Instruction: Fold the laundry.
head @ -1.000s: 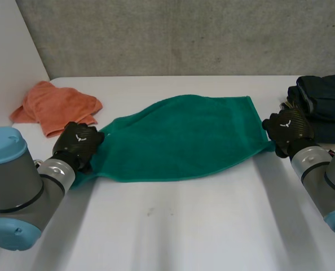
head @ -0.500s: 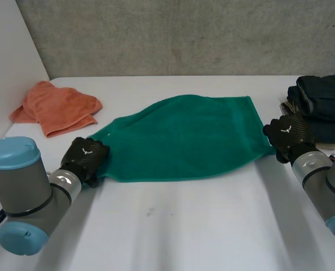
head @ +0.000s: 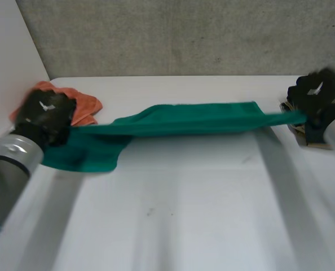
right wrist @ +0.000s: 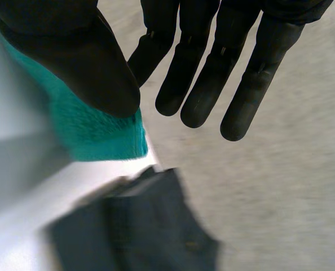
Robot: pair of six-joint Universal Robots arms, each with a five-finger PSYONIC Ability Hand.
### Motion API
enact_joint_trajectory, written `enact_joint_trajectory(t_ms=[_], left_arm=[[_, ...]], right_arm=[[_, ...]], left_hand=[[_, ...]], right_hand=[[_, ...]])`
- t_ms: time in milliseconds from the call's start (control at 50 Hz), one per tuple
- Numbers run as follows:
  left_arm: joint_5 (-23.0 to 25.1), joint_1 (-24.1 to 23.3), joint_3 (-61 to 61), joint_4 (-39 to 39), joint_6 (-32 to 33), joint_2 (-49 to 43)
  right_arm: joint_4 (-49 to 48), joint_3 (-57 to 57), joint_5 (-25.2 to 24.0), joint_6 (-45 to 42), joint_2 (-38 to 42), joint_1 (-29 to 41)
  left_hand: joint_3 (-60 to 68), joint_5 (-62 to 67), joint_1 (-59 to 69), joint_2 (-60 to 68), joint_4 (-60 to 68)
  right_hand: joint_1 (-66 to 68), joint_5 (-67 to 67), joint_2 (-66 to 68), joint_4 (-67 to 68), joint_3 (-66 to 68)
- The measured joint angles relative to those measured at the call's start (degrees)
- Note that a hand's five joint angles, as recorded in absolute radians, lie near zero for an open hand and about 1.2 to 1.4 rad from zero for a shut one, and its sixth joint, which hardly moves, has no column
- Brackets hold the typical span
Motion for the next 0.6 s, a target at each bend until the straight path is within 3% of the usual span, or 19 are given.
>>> enact_joint_trajectory(t_ms=[140, 260, 480, 600], left_arm=[[2.57, 1.36, 6.65, -12.86, 0.21, 7.88], [4.3, 1.76, 10.84, -17.73, 0.91, 4.75], [4.23, 0.93, 21.47, -9.37, 7.22, -18.86], [4.02, -0.37, 39.66, 3.16, 8.92, -30.14]], right_arm=[[16.0, -11.93, 0.62, -1.04, -7.68, -0.53], [24.4, -17.98, 0.66, -0.8, -3.63, -0.7], [22.37, -26.52, 4.41, 1.98, 15.22, 1.06], [9.35, -38.52, 9.94, 8.48, 23.6, 3.39]], left_hand=[[0.01, 0.0, 0.0, 0.07, 0.0], [0.01, 0.0, 0.0, 0.07, 0.01], [0.06, 0.0, 0.0, 0.12, 0.02], [0.07, 0.0, 0.0, 0.15, 0.04]], right_hand=[[0.0, 0.28, 0.0, 0.0, 0.01], [0.0, 0.33, 0.0, 0.0, 0.02], [0.0, 0.33, 0.0, 0.0, 0.02], [0.0, 0.33, 0.0, 0.0, 0.09]])
